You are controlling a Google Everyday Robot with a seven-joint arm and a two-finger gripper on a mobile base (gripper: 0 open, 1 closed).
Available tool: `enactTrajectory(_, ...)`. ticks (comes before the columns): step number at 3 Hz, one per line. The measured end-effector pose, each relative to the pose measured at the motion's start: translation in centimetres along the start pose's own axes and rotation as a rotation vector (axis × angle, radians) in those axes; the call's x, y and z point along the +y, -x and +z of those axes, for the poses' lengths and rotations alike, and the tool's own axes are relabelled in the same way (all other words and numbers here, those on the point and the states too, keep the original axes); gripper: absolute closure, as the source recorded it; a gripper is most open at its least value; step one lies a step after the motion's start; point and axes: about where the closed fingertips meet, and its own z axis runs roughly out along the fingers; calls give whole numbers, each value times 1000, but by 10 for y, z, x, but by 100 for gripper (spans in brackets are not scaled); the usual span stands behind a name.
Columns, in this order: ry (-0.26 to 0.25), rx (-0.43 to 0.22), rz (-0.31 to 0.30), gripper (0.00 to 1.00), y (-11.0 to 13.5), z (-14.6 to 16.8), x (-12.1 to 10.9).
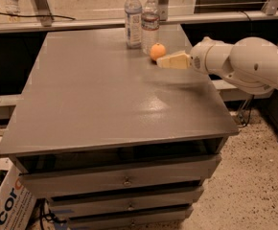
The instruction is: Move orange near water bottle
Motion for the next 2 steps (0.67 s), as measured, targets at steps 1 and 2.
enactTrajectory(1,39,27,2,0,-5,-18,-13)
enactTrajectory(2,74,39,1,0,-7,-19,-4)
